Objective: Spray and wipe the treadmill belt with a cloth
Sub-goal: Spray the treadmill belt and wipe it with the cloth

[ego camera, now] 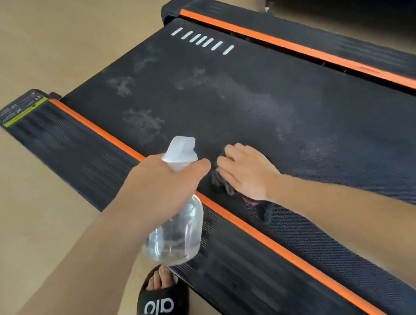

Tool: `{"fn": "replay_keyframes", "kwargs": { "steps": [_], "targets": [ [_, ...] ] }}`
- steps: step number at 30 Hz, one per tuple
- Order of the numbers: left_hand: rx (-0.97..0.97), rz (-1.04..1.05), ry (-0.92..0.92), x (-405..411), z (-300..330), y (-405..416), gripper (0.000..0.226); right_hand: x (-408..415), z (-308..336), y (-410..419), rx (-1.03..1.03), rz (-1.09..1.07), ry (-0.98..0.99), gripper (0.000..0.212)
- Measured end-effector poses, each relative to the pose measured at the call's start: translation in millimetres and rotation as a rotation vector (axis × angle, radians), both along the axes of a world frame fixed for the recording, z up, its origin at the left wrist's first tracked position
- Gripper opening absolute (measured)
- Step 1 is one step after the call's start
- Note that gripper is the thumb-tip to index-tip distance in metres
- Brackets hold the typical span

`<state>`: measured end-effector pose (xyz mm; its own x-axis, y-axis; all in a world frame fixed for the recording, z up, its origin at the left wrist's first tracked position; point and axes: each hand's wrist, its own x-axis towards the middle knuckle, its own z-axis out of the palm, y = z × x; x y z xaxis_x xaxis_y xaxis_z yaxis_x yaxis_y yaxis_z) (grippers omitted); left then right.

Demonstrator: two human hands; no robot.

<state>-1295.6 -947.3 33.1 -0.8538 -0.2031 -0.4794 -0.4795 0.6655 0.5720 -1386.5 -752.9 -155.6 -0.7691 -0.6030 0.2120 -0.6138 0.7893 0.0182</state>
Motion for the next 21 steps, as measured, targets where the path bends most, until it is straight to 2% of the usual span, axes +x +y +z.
{"fn": "replay_keyframes", "kwargs": {
  "steps": [4,6,8,11,15,18,21],
  "targets": [
    [-0.047,-0.013,-0.007,3,-2,-8,0.044,-57,1,-33,-0.001,-0.275,0.016,0.025],
    [-0.068,-0.057,0.019,1,-1,-6,0.035,-61,1,-37,-0.024,-0.315,-0.001,0.027],
    [-0.062,-0.061,0.025,1,3,0,0.043,-44,4,-32,-0.061,-0.312,-0.02,0.028],
    [-0.024,-0.053,0.026,-2,7,4,0.048,17,9,-2,-0.122,-0.197,-0.076,0.026],
    [-0.01,-0.088,0.02,-6,9,0,0.051,103,19,61,-0.088,-0.004,-0.11,0.024],
    [-0.022,-0.11,0.009,-7,5,-6,0.049,95,15,65,-0.031,0.071,-0.077,0.026],
    [-0.043,-0.102,0.009,-11,-1,-8,0.049,52,9,44,-0.012,0.134,-0.035,0.022]
  ]
}}
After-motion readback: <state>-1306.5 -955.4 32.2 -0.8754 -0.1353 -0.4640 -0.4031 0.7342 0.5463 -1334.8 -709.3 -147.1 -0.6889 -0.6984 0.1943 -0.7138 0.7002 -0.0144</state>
